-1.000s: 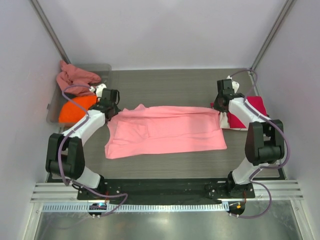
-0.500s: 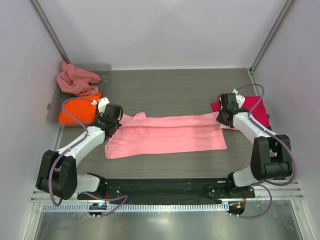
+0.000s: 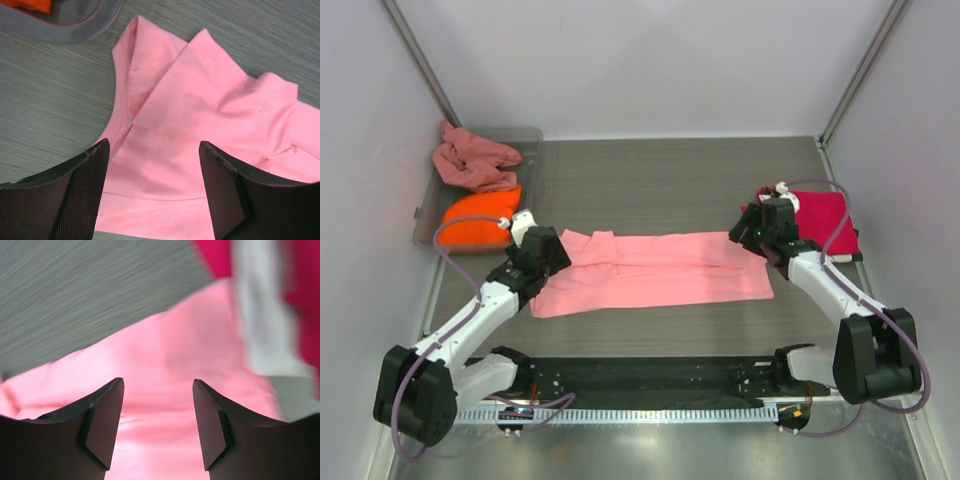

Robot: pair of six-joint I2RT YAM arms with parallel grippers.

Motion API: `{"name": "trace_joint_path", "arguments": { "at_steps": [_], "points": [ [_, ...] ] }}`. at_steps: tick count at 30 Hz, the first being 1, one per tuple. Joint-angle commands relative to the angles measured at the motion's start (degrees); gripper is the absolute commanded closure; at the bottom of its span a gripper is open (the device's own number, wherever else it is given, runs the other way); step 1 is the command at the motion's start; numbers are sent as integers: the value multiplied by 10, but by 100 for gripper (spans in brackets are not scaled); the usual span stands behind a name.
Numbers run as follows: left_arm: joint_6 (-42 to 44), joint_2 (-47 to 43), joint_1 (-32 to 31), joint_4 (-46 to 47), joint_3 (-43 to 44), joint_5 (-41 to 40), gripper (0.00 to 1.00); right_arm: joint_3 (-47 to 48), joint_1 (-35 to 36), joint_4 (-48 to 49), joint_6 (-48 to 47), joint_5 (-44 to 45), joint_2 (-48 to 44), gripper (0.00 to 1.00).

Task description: Fold and stack the t-shirts

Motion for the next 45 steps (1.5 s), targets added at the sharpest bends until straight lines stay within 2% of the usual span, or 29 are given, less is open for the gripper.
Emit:
{"name": "trace_joint_path", "arguments": {
  "at_steps": [1, 3, 8, 18, 22, 30, 34, 39, 41, 42, 43, 45],
  "points": [
    [5, 20, -1, -10, 52, 29, 26, 54, 50, 79, -15, -155, 47, 37],
    [7, 56, 0, -24, 90, 33, 25, 69, 96, 114, -9, -183, 77, 37],
    [4, 144, 26, -61, 165, 71, 27, 128, 158, 224, 52, -259, 208, 37],
    [-46, 214, 102, -7, 157, 163, 31, 307, 247, 263, 110, -304, 440, 37],
    [-50, 242, 103, -16, 172, 157, 32, 362, 261, 264, 122, -311, 496, 37],
    [-66, 285, 105, -47, 194, 130, 32, 390, 273, 274, 132, -333, 534, 39],
    [-72, 289, 106, -55, 199, 120, 34, 396, 275, 278, 134, -350, 542, 46],
    [-81, 257, 106, -50, 182, 110, 34, 401, 279, 290, 140, -380, 555, 48],
    [-88, 229, 109, -53, 174, 107, 33, 407, 280, 292, 139, -388, 560, 54],
    [-91, 220, 112, -55, 173, 106, 33, 408, 281, 294, 139, -397, 563, 59],
    [-94, 211, 115, -59, 172, 107, 33, 410, 282, 296, 137, -401, 564, 68],
    [-102, 186, 120, -69, 170, 109, 32, 407, 286, 305, 139, -413, 560, 74]
  ]
}}
